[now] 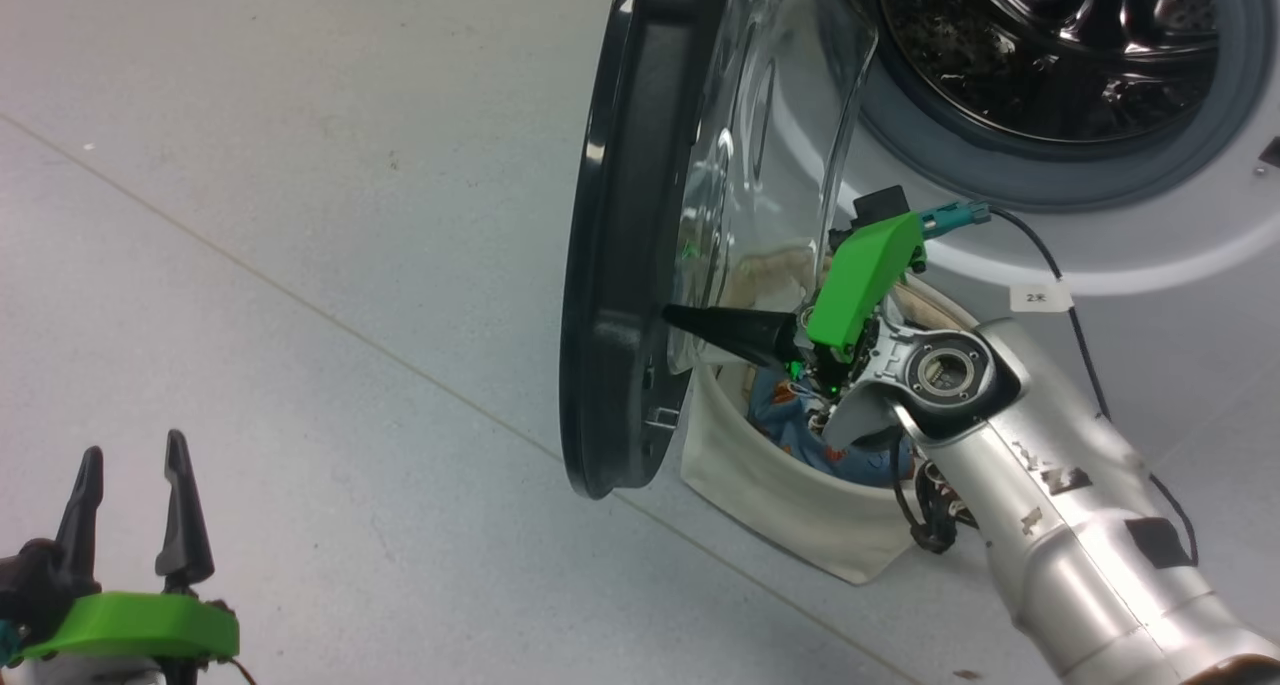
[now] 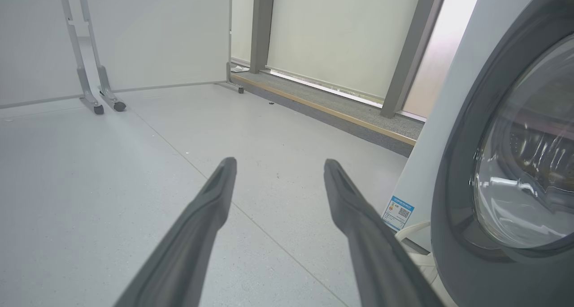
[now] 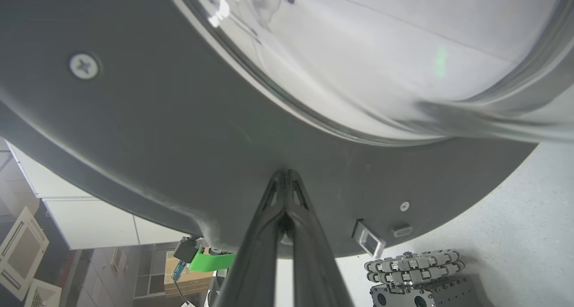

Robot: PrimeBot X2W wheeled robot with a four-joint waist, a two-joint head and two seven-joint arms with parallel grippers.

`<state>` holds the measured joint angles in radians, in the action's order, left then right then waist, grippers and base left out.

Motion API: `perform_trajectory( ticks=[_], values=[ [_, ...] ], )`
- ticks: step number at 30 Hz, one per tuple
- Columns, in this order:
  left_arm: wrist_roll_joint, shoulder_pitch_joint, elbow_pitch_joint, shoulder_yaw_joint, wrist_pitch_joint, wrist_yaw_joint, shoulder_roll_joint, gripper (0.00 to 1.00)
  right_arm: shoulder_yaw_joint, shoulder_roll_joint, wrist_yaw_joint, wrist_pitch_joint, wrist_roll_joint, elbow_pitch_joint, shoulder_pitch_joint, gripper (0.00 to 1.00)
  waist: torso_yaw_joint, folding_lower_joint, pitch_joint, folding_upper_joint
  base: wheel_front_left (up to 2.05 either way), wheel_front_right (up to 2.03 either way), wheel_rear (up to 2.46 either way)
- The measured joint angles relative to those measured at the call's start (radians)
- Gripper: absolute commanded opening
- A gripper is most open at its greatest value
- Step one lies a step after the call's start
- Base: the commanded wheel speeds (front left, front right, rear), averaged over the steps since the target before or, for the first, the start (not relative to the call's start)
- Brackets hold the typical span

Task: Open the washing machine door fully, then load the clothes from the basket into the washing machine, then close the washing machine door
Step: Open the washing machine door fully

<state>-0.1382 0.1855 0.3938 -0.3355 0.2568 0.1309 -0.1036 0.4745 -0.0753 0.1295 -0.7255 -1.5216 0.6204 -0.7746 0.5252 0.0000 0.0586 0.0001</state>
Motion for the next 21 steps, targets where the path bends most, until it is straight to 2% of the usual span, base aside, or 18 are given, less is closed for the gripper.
perform_trajectory(
  ticks=[1, 2, 4, 5, 6, 11, 15, 16, 21],
  values=[
    [0.000, 0.000, 0.002, 0.001, 0.000, 0.000, 0.000, 1.00, 0.000, -0.003, 0.000, 0.008, 0.007, -0.005, 0.002, 0.00, -0.001, 0.0000, -0.003, 0.0000, 0.00, 0.00, 0.00],
    [0.000, 0.000, 0.005, 0.002, 0.000, 0.000, -0.001, 1.00, -0.001, -0.009, 0.000, 0.019, 0.012, -0.014, 0.004, 0.15, -0.003, 0.0000, -0.006, 0.0000, 0.00, 0.00, 0.00],
    [0.002, 0.001, 0.016, 0.008, 0.000, 0.000, -0.001, 1.00, -0.002, -0.033, 0.000, 0.052, 0.039, -0.044, 0.017, 0.89, -0.007, 0.0000, -0.014, 0.0000, 0.00, 0.00, 0.00],
    [0.003, 0.001, 0.022, 0.011, 0.000, 0.000, -0.002, 1.00, -0.005, -0.049, 0.000, 0.073, 0.055, -0.062, 0.030, 0.89, -0.009, -0.0001, -0.018, 0.0000, 0.00, 0.00, 0.00],
    [0.003, 0.001, 0.028, 0.018, 0.000, 0.000, -0.003, 1.00, -0.008, -0.066, 0.000, 0.101, 0.074, -0.080, 0.048, 1.00, -0.012, -0.0001, -0.021, 0.0000, 0.00, 0.00, 0.00],
    [0.004, 0.001, 0.035, 0.030, 0.000, 0.000, -0.013, 1.00, -0.015, -0.131, 0.000, 0.282, 0.212, -0.190, 0.161, 1.00, -0.037, -0.0001, -0.033, 0.0000, 0.00, 0.00, 0.00],
    [0.004, 0.002, 0.034, 0.033, 0.000, 0.000, -0.014, 1.00, -0.024, -0.212, 0.000, 0.524, 0.443, -0.288, 0.217, 1.00, -0.065, -0.0001, -0.036, 0.0000, 0.00, 0.00, 0.00],
    [0.004, 0.002, 0.034, 0.036, 0.000, 0.001, -0.014, 1.00, -0.038, -0.249, 0.000, 0.636, 0.554, -0.313, 0.251, 1.00, -0.072, 0.0000, -0.043, 0.0000, 0.00, 0.00, 0.00],
    [0.004, 0.001, 0.034, 0.039, 0.000, 0.001, -0.015, 1.00, -0.060, -0.275, 0.000, 0.824, 0.784, -0.333, 0.391, 1.00, -0.087, 0.0000, -0.060, 0.0000, 0.00, 0.00, 0.00]
  ],
)
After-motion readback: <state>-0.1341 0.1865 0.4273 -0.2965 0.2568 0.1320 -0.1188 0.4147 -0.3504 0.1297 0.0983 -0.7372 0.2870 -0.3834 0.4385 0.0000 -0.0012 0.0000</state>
